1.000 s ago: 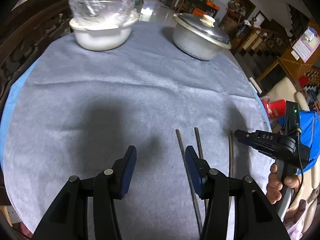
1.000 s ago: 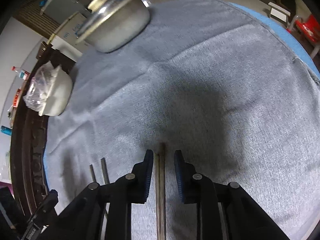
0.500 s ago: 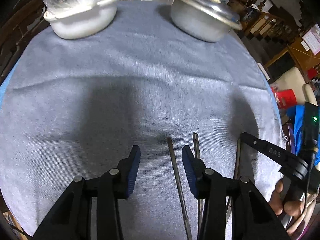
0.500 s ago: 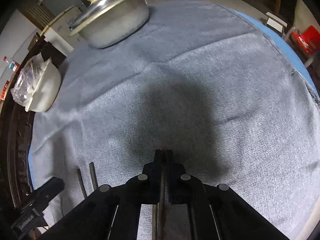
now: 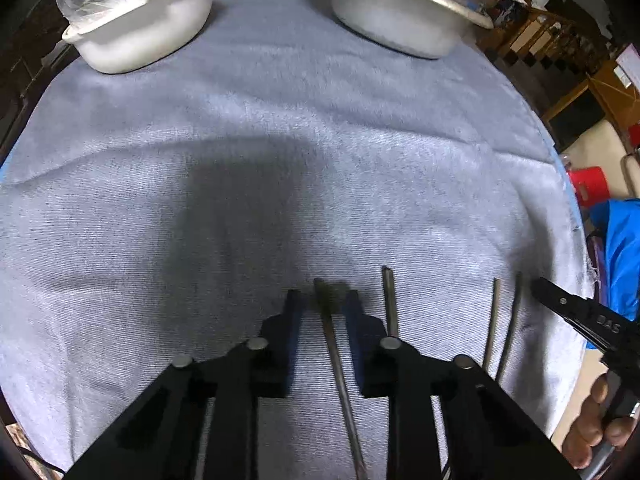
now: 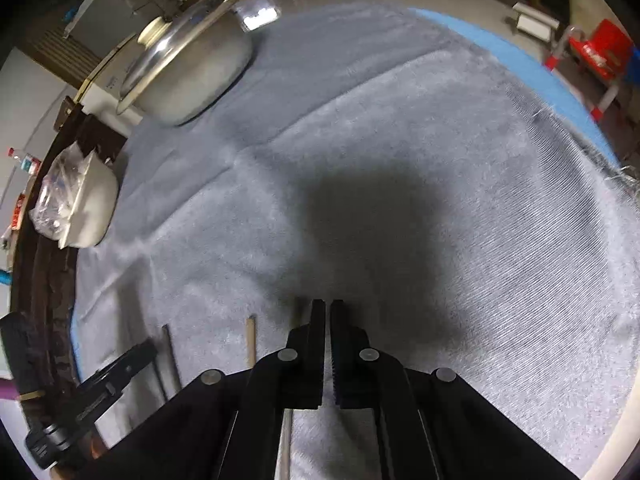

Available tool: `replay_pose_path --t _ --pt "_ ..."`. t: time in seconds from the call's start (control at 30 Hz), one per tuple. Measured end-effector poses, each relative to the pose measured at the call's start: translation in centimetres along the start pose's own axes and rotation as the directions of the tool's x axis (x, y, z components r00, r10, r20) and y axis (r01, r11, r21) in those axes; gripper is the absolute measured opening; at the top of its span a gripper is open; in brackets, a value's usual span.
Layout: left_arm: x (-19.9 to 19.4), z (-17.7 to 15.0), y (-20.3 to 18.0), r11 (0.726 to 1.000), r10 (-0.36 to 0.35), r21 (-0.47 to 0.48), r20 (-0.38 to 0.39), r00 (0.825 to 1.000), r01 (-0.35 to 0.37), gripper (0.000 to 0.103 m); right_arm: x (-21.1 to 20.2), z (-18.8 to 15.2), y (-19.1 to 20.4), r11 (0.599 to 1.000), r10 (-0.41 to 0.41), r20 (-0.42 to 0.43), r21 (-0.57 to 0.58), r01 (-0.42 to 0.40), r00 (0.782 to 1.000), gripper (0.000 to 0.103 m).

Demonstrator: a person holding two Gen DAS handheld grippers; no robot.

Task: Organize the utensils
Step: 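Close the right tool on a chopstick while the left tool grasps another chopstick, then lift the chopsticks in both tools and carry them over the utensil cup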

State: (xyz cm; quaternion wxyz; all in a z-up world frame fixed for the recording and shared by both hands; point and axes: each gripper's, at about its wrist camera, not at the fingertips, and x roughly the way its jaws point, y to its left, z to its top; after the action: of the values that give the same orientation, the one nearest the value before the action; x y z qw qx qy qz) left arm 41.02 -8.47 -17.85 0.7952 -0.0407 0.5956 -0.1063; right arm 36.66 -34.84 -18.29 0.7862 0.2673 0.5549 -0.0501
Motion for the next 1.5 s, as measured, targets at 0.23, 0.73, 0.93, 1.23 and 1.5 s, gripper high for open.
replay_pose_path --t 0.23,0.73,0.93,1.23,1.5 --pt "0.0 -0.4 0.2 0.998 0.02 0.054 0.02 1.0 -0.021 0.006 0.5 -0.5 1.2 0.999 -0.044 -0.023 -0.025 0.043 0.999 0.007" --pt "0.2 -0.3 0.6 0.997 -0.037 0.065 0.0 0.999 0.036 0.018 1.6 -0.4 2.9 0.996 -0.076 -0.037 -0.046 0.074 0.996 0.015" --pt "0.5 -0.4 0.3 0.997 -0.013 0.075 0.033 0.999 0.01 0.008 2.2 -0.8 4.7 0.98 -0.154 0.007 -0.123 0.154 0.988 0.014" --pt "-1.3 -2.7 1.3 0.997 -0.02 0.077 0.091 0.996 0.013 0.005 1.1 -2.2 4.2 0.988 -0.083 0.05 -0.126 0.089 0.995 0.007" --pt "-8.2 -4.2 2.9 0.997 -0.05 0.069 0.265 0.963 0.032 0.005 -4.8 -4.6 4.6 0.988 0.052 0.209 -0.153 -0.019 0.977 0.006"
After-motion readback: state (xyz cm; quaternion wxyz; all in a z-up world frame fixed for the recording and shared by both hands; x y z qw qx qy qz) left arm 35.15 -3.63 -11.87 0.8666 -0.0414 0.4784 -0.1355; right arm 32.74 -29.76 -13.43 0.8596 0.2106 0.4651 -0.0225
